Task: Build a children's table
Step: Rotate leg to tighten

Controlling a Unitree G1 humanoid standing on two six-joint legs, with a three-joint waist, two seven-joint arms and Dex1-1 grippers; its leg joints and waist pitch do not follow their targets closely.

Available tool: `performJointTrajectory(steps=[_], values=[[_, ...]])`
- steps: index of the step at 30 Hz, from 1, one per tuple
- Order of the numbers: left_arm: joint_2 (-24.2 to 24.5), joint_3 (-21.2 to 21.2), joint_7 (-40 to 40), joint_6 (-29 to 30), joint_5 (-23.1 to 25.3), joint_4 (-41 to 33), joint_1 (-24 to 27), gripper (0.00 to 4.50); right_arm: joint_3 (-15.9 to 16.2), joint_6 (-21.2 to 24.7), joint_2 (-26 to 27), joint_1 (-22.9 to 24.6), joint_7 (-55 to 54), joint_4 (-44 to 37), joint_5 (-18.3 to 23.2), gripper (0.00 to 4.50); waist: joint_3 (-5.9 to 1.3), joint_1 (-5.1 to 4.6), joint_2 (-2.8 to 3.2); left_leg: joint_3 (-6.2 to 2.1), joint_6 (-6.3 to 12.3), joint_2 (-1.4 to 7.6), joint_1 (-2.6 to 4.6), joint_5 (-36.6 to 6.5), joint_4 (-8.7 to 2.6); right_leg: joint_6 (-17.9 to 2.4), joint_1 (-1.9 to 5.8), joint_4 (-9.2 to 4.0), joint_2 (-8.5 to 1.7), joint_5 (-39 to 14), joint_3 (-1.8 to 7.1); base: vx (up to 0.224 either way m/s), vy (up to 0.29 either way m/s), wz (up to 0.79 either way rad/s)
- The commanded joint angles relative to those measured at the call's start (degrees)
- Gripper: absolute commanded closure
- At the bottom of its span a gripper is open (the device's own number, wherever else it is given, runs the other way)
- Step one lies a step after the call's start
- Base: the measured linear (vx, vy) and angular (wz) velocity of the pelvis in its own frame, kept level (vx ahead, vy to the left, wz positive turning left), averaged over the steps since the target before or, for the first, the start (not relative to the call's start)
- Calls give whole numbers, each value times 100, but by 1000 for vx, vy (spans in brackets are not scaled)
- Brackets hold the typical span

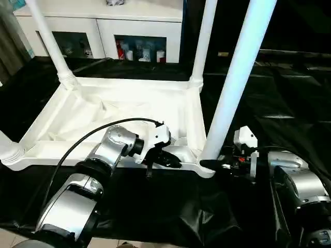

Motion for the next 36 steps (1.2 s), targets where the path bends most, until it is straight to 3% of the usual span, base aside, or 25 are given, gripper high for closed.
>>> performJointTrajectory(steps=[1, 6, 8, 9, 13, 14, 19, 23, 25, 28, 32, 33, 35, 36], values=[[-75, 55, 174, -40, -109, -114, 18, 450, 171, 121, 95, 141, 198, -150, 144, 244, -336, 12, -93, -67, 461, 188, 72, -1153, -333, -1455, 292, -387, -312, -992, 209, 0, 0, 0], [-289, 184, 1351, -119, 89, 191, -142, 450, -20, 80, 419, 334, -578, -54, 47, 246, -312, 16, -92, -66, 394, 191, 96, -1307, -345, -1364, 250, -434, -316, -1313, 213, 0, 0, 0], [-464, 292, 2055, -100, 140, 395, -281, 450, -141, 1, 731, 364, -1360, 151, -138, 246, -302, -3, -93, -75, 281, 179, 125, -1510, -358, -1274, 224, -482, -325, -1698, 214, 0, 0, 0], [-678, 372, 2654, -26, 165, 545, -408, 450, -239, 9, 1095, 339, -2296, 414, -374, 249, -289, -45, -103, -107, 165, 157, 100, -1595, -384, -1095, 242, -512, -332, -2103, 202, 0, 0, 0], [-979, 405, 3200, 57, 198, 645, -502, 450, -379, 6, 1611, 205, -3583, 775, -680, 251, -270, -135, -92, -138, 22, 137, 115, -1861, -423, -839, 204, -582, -328, -2609, 188, 0, 0, 0], [-1085, 407, 3352, 85, 209, 674, -526, 450, -437, -15, 1783, 116, -4013, 938, -769, 252, -274, -179, -58, -131, 13, 132, 138, -1938, -415, -823, 177, -610, -318, -2641, 196, 0, 0, 0], [-1437, 357, 3632, 45, 247, 790, -578, 450, -552, 18, 2330, -294, -5037, 1462, -924, 252, -266, -281, -51, -154, 43, 110, 122, -2119, -427, -739, 171, -654, -313, -2824, 172, 0, 0, 0], [-1417, 301, 3378, -100, 248, 790, -549, 450, -386, -392, 2285, -354, -4429, 1372, -918, 252, -290, -313, -36, -149, 148, 135, 104, -2003, -449, -852, 209, -629, -310, -2306, 180, 0, 0, 0], [-1312, 291, 3193, -150, 235, 758, -518, 450, -393, -433, 2138, -365, -4015, 1250, -784, 197, -291, -309, -40, -132, 202, 139, 107, -1943, -445, -976, 212, -599, -300, -2018, 196, 0, 0, 0], [-1124, 265, 2830, -219, 203, 695, -463, 450, -300, -523, 1771, -355, -3328, 1025, -684, 175, -307, -280, -61, -114, 365, 137, 84, -1771, -410, -1108, 256, -563, -323, -1728, 209, 0, 0, 0], [-825, 197, 2113, -303, 205, 606, -378, 450, -147, -320, 1130, -257, -2073, 669, -446, 163, -327, -240, -80, -99, 572, 134, 49, -1365, -375, -1192, 307, -526, -325, -1471, 199, 0, 0, 0], [-727, 169, 1874, -322, 198, 568, -348, 450, -112, -236, 940, -219, -1711, 550, -357, 163, -336, -203, -78, -89, 636, 153, 65, -1261, -360, -1256, 310, -503, -322, -1285, 199, 0, 0, 0], [-616, 149, 1551, -372, 161, 520, -306, 450, -78, -62, 723, -174, -1284, 397, -216, 163, -343, -187, -71, -80, 697, 166, 16, -1053, -351, -1354, 334, -446, -310, -982, 183, 0, 0, 0], [-554, 144, 1359, -373, 130, 487, -282, 450, -56, 13, 606, -153, -1075, 323, -158, 163, -369, -166, -65, -75, 713, 177, 40, -960, -330, -1438, 324, -411, -308, -772, 178, 0, 0, 0]])
